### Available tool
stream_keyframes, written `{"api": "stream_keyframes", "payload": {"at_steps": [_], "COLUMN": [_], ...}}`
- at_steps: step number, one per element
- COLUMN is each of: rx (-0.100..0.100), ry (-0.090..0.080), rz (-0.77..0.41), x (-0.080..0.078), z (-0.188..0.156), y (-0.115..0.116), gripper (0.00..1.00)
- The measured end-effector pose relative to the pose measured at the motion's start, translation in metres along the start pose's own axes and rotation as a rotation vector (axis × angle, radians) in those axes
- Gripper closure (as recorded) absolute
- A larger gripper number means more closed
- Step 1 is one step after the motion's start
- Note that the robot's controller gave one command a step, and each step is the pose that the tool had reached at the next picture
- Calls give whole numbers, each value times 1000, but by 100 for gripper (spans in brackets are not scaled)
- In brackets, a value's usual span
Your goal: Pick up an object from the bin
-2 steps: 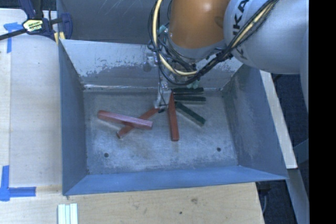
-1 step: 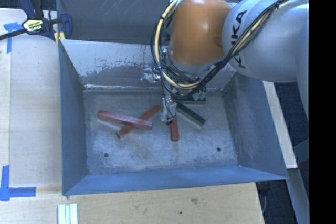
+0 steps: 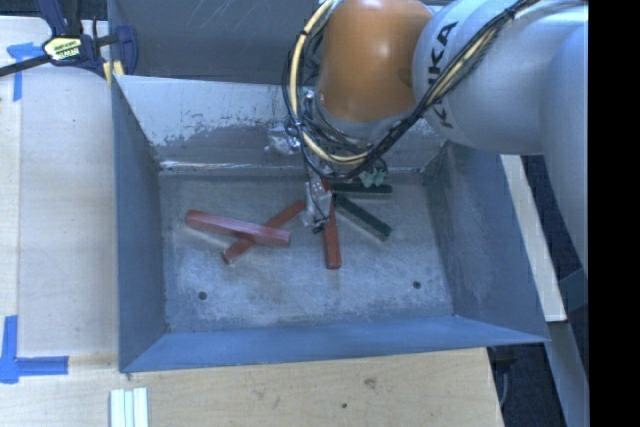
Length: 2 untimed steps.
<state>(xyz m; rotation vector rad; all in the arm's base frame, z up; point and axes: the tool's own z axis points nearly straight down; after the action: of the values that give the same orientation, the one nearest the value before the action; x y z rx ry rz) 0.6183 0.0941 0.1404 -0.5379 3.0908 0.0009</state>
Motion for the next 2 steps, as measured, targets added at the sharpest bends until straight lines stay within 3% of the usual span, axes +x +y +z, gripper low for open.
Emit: {"api": "stream_keyframes", "payload": {"at_steps": [1, 2], "rx": [2, -2], "ry": [-4, 2], "rz": [-262, -286], "x": [-9, -5], "z": [52, 69], "y": [4, 6], "gripper": [0, 100]}}
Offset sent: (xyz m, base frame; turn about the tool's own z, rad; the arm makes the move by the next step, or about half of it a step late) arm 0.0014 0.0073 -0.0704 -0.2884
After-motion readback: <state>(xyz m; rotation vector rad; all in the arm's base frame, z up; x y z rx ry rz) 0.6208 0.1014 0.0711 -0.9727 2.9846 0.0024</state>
